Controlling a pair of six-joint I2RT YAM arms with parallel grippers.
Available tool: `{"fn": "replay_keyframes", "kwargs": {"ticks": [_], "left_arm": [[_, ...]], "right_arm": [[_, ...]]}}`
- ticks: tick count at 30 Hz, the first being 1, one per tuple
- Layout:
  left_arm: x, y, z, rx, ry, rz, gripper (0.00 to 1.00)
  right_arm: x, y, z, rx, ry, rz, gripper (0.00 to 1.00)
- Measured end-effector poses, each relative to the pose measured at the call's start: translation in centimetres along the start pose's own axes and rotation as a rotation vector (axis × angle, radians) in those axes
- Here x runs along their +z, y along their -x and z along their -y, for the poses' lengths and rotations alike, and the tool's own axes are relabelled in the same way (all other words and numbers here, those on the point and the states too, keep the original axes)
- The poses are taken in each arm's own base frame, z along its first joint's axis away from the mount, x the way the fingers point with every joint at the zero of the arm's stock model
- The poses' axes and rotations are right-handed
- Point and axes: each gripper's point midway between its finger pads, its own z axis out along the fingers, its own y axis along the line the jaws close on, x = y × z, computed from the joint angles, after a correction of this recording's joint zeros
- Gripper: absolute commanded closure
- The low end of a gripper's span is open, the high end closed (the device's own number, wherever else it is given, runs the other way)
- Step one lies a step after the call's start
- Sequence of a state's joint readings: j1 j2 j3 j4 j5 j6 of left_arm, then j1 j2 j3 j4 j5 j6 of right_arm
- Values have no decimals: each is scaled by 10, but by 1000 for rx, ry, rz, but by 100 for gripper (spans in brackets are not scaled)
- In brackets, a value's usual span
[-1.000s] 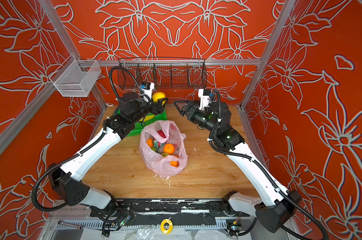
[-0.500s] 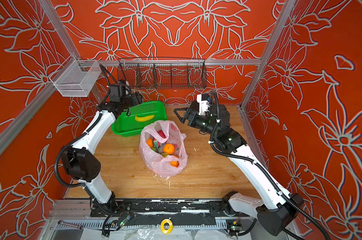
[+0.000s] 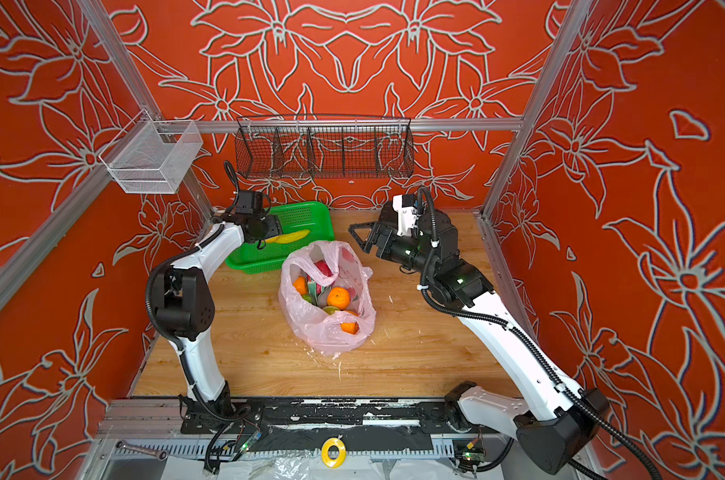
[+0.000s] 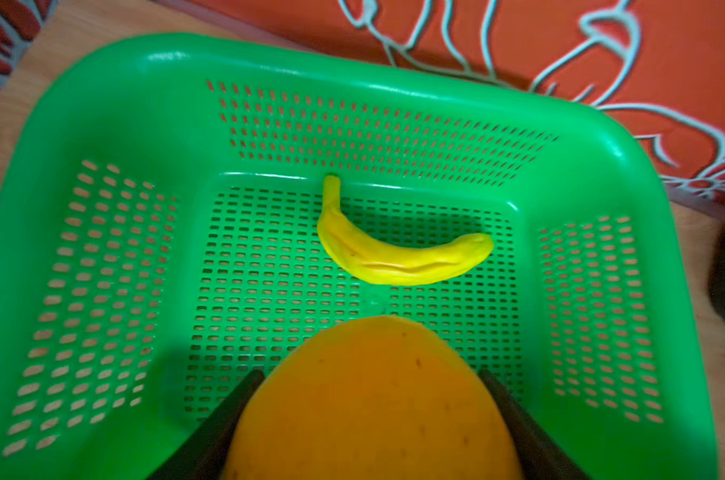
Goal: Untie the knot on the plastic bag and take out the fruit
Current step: 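Carry the pear into the green basket with the left gripper while the right draws back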
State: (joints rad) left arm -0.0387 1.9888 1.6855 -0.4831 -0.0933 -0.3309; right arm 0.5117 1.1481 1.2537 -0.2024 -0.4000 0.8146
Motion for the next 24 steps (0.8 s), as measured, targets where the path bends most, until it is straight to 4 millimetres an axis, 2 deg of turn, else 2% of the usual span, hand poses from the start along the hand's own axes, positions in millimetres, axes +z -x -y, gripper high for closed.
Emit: {"fn": "replay_keyframes", "kwargs": {"ticks": [4, 9, 16, 24], "left_arm": [[26, -16, -17, -11, 42, -60, 56], [45, -32, -40, -51, 87, -122, 56], [54, -47, -68, -94, 141, -203, 56], [54, -65, -81, -101, 170, -264, 53]], "right_arm": [[-2, -2, 2, -1, -6, 0, 4], [-6, -1, 3, -5, -17, 9, 4], [-7, -2, 4, -10, -26, 9, 4], [-7, -2, 4, -10, -26, 10, 4]]}}
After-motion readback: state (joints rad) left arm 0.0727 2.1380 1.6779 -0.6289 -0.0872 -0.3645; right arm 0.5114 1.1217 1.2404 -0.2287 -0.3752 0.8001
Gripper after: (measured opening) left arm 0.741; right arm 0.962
